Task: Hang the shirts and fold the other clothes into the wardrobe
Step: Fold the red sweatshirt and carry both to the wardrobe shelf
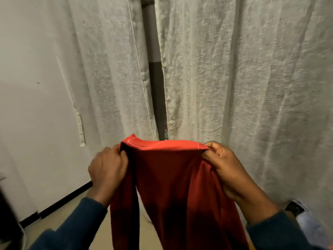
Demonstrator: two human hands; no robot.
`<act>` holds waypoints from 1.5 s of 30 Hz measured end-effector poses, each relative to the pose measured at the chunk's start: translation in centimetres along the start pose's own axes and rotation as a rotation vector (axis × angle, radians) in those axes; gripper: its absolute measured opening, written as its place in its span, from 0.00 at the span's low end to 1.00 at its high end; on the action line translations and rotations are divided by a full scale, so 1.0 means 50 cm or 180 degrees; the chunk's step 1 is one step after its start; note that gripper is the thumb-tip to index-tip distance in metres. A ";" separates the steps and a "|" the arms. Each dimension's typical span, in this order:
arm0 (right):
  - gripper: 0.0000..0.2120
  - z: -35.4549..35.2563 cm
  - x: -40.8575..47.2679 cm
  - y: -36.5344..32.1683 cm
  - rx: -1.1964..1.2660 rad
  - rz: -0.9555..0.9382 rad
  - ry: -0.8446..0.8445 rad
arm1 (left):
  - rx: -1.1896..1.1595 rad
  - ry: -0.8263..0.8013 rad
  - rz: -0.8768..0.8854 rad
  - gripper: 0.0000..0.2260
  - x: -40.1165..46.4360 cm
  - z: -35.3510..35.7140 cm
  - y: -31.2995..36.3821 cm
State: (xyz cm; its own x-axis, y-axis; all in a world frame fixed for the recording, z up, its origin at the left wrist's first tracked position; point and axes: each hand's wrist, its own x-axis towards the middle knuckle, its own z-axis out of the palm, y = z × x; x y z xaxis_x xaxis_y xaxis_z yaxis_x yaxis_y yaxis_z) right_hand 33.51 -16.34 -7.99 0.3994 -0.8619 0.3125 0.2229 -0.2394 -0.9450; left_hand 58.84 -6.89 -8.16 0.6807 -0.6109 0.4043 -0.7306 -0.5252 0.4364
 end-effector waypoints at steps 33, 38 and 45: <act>0.20 0.536 0.218 0.243 -0.0301 -0.0079 -0.2139 | -0.4942 0.0668 -0.0735 0.08 0.053 -0.079 -0.335; 0.24 0.671 0.219 0.248 0.0307 0.0381 -0.3863 | -0.4583 0.0864 -0.0848 0.09 0.083 -0.084 -0.374; 0.08 0.760 0.219 0.286 0.0416 0.0384 -0.4118 | -0.3299 0.1314 -0.1336 0.17 0.033 -0.096 -0.469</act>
State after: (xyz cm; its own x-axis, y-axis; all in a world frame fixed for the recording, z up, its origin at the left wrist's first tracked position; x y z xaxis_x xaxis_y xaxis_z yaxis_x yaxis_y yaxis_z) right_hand 74.84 -12.22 -14.44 0.9675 0.1946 0.1618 0.1807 -0.0833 -0.9800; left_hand 77.35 7.27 -13.88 0.9607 -0.1692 0.2202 -0.1839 0.2063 0.9611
